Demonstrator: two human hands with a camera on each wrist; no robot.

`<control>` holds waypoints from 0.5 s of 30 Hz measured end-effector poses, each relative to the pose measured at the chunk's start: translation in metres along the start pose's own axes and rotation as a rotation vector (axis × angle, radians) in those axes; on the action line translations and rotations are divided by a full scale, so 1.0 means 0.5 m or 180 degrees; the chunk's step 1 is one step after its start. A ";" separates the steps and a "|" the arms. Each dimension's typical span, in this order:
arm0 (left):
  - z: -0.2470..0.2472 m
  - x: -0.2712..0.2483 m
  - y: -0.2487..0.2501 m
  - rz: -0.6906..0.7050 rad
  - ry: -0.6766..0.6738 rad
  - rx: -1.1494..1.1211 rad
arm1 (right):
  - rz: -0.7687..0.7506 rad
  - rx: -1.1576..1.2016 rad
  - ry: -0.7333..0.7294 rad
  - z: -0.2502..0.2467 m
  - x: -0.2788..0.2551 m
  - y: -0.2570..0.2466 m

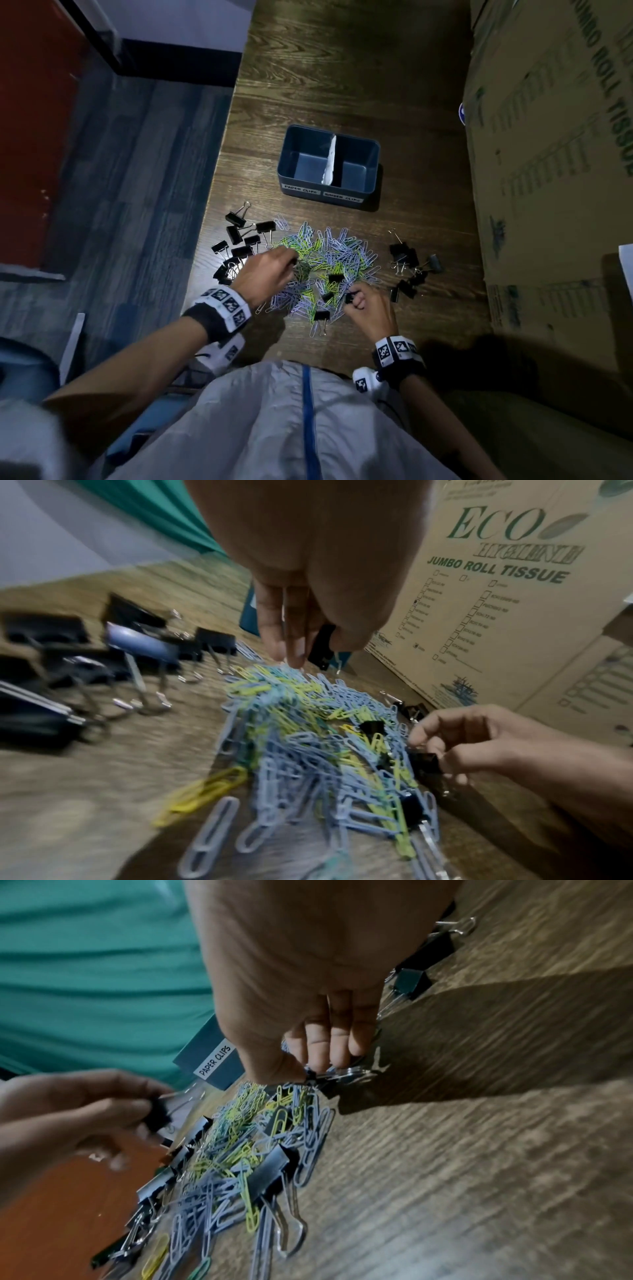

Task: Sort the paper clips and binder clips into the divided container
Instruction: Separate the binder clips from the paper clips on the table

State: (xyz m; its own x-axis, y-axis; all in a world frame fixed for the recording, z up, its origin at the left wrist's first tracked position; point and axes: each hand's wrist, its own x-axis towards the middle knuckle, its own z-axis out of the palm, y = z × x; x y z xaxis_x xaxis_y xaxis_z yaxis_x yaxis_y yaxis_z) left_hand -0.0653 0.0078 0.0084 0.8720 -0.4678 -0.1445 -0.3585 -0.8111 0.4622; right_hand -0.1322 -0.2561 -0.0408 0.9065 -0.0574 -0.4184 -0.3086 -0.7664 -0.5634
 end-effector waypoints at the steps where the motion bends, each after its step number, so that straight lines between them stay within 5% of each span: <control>1: -0.012 -0.014 -0.014 0.0038 0.0010 0.0048 | -0.0059 0.0033 0.0025 0.000 0.003 0.003; 9: -0.041 -0.152 -0.118 -0.0844 -0.0301 0.0040 | -0.0466 -0.0739 -0.0282 0.004 -0.004 -0.003; 15: -0.020 -0.179 -0.135 -0.0887 -0.0462 0.0093 | -0.0335 -0.0680 -0.0112 0.005 -0.003 -0.011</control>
State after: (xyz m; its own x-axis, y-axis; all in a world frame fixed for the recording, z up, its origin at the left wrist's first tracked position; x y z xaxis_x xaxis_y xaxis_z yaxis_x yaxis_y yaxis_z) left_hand -0.1156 0.1079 -0.0010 0.8820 -0.2696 -0.3864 -0.1237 -0.9238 0.3623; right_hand -0.1325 -0.2499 -0.0388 0.9186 0.0495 -0.3921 -0.1416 -0.8851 -0.4433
